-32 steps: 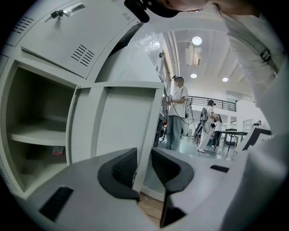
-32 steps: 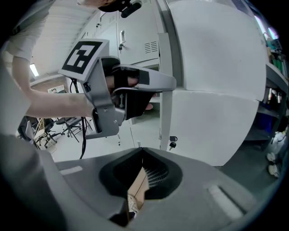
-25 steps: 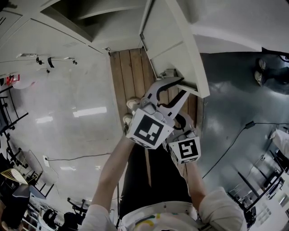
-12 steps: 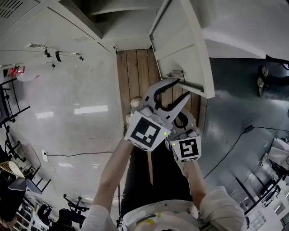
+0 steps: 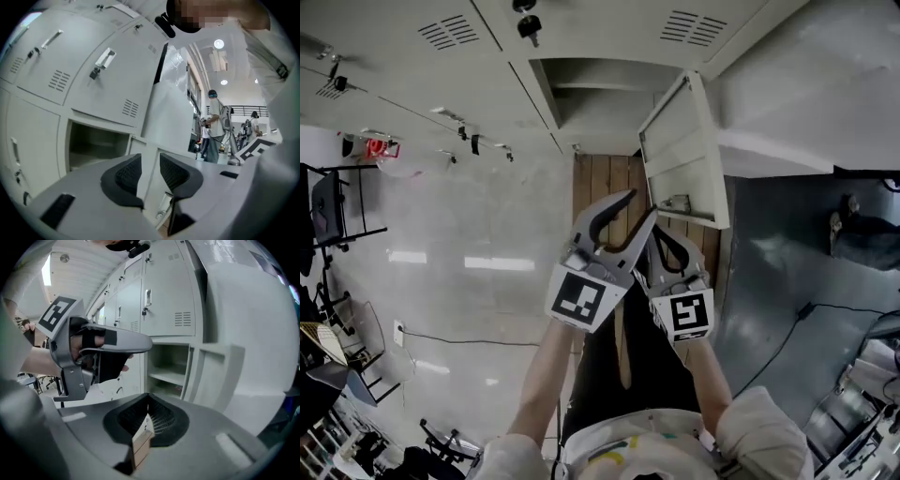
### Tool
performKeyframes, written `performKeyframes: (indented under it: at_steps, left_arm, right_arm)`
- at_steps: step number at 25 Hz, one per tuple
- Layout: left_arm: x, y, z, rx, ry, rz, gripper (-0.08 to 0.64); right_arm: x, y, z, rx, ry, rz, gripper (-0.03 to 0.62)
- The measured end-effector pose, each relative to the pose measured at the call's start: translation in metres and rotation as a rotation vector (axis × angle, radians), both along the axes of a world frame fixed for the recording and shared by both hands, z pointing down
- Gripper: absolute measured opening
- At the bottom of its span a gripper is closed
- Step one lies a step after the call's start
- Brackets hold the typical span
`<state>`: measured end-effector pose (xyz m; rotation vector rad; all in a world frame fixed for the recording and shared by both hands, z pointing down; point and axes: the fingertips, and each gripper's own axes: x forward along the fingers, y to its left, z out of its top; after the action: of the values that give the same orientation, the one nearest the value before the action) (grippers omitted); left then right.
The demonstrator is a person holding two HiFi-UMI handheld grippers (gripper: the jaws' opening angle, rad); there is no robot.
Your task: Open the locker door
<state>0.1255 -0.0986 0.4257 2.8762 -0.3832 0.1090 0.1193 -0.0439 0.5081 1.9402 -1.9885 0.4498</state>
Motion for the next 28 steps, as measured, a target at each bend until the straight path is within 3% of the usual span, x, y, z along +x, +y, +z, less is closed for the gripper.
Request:
performKeyframes:
  at_steps: [5,11,17,22,28]
  left_arm:
    - [-0.049,-0.041,-0.076,0.071,0.0,-0.235,0.031]
    - [-0.108,-0.068,-0.167,0.13,0.011,-0.504,0.025]
    - [-0.175,-0.064,-0.238,0.164,0.024,-0.741,0.025]
    - [-0.218,-0.045,-0.254,0.204,-0.003,-0.839,0.025]
    - [-0.236,-0.02,-0.243,0.23,-0.054,-0.9,0.025]
  right_arm:
    - [-0.006,-0.045,-0.084,0.111,0.027,-0.017,0.002]
    - [-0.027,-0.081,-0.203,0.261,0.043,-0.068,0.002]
    - [-0.061,-0.08,-0.288,0.352,0.065,-0.12,0.002]
    - [-0.088,-0.069,-0.318,0.394,0.038,-0.161,0.002]
    - [-0.106,-0.049,-0.317,0.406,-0.017,-0.189,0.002]
